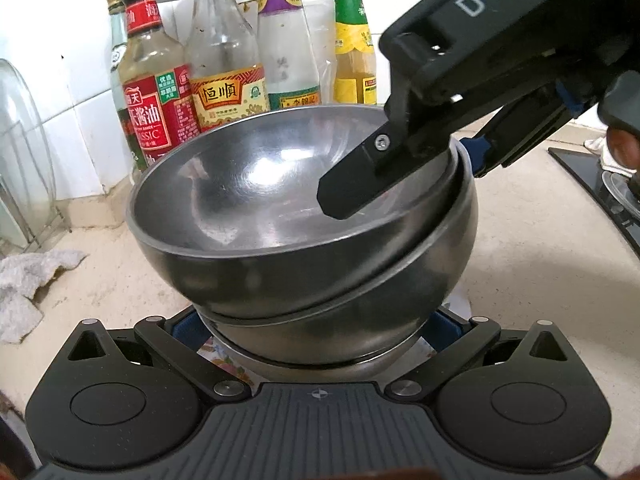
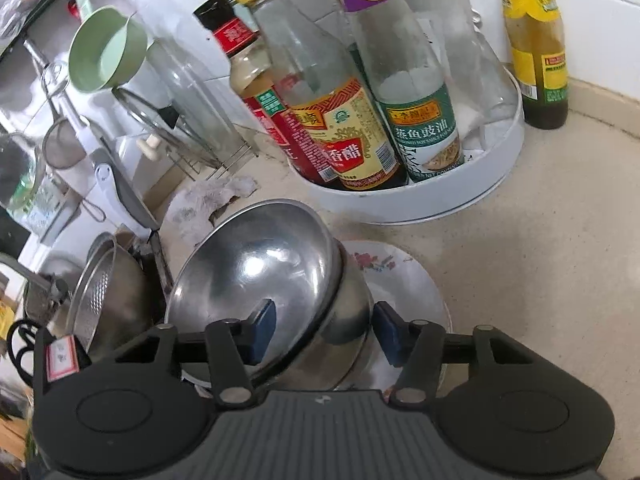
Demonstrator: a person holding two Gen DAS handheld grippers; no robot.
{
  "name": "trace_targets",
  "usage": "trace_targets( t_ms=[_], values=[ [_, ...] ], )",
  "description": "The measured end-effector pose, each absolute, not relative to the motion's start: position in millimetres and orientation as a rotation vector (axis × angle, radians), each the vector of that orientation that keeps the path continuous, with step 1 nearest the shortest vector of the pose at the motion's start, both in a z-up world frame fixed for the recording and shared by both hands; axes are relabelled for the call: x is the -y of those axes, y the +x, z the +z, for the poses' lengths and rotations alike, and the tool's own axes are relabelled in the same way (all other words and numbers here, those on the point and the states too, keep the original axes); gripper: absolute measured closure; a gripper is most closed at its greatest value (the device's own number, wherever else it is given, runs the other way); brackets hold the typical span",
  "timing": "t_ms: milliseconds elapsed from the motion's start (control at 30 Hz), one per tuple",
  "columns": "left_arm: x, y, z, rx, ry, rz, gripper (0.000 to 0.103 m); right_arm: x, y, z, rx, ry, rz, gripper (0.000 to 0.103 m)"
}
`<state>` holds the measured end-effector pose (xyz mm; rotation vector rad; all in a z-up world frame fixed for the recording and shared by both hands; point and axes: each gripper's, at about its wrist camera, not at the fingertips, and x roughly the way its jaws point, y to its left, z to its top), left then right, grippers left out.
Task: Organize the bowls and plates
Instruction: 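Lower the bowl stack onto the floral plates with both grippers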
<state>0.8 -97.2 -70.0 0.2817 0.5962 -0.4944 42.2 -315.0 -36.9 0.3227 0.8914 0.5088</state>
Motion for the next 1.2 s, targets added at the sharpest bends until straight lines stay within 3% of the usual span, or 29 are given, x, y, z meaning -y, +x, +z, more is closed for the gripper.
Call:
trace_targets(
  t_ms=[1200],
  values=[
    [83, -21, -47, -0.567, 0.314, -0.471, 0.000, 296, 14, -23, -0.828, 0.161, 0.378, 0.054]
  ],
)
